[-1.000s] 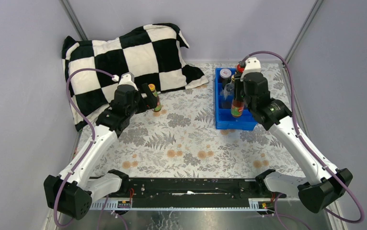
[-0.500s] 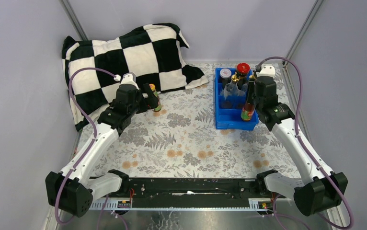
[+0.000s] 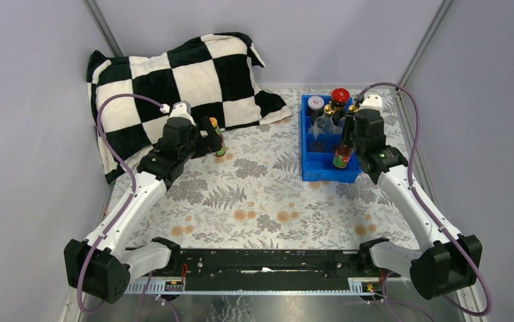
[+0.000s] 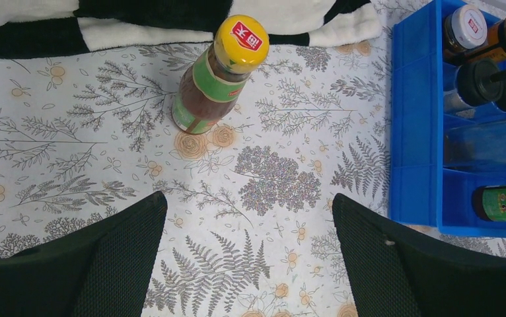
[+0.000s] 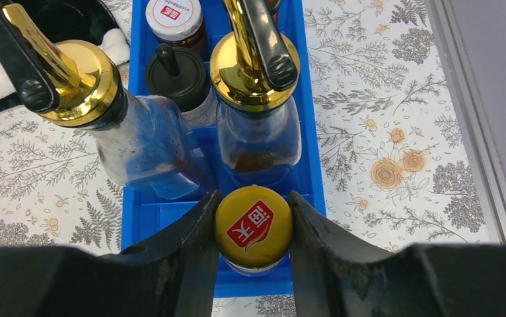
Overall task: Organize the condiment bottles
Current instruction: Place the bottle in the storage box.
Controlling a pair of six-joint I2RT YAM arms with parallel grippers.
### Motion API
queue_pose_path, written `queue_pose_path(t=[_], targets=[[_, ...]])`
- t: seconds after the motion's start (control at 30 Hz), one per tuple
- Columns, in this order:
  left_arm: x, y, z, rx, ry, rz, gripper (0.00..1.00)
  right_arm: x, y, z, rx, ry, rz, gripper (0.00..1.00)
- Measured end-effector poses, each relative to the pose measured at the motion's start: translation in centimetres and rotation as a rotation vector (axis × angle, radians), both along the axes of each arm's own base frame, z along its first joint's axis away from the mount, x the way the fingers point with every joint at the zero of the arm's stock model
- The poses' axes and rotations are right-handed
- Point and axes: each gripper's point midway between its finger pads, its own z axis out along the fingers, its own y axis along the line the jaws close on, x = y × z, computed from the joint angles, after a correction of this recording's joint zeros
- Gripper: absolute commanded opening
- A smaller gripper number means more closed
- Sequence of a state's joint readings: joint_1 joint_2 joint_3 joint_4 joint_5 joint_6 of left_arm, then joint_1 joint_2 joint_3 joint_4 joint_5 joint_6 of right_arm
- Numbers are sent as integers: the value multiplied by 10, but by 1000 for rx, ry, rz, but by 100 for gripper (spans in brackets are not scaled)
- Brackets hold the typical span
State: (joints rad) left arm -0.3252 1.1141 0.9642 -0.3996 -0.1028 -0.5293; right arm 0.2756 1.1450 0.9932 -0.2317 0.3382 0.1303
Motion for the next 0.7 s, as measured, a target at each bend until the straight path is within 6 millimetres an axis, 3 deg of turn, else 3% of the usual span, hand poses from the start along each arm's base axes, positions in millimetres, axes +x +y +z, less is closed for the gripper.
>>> queue_pose_path(t=[0.7], targets=[[2,-3,-1,-5,0,-8,99,4,2,-17,10,2,0,44]])
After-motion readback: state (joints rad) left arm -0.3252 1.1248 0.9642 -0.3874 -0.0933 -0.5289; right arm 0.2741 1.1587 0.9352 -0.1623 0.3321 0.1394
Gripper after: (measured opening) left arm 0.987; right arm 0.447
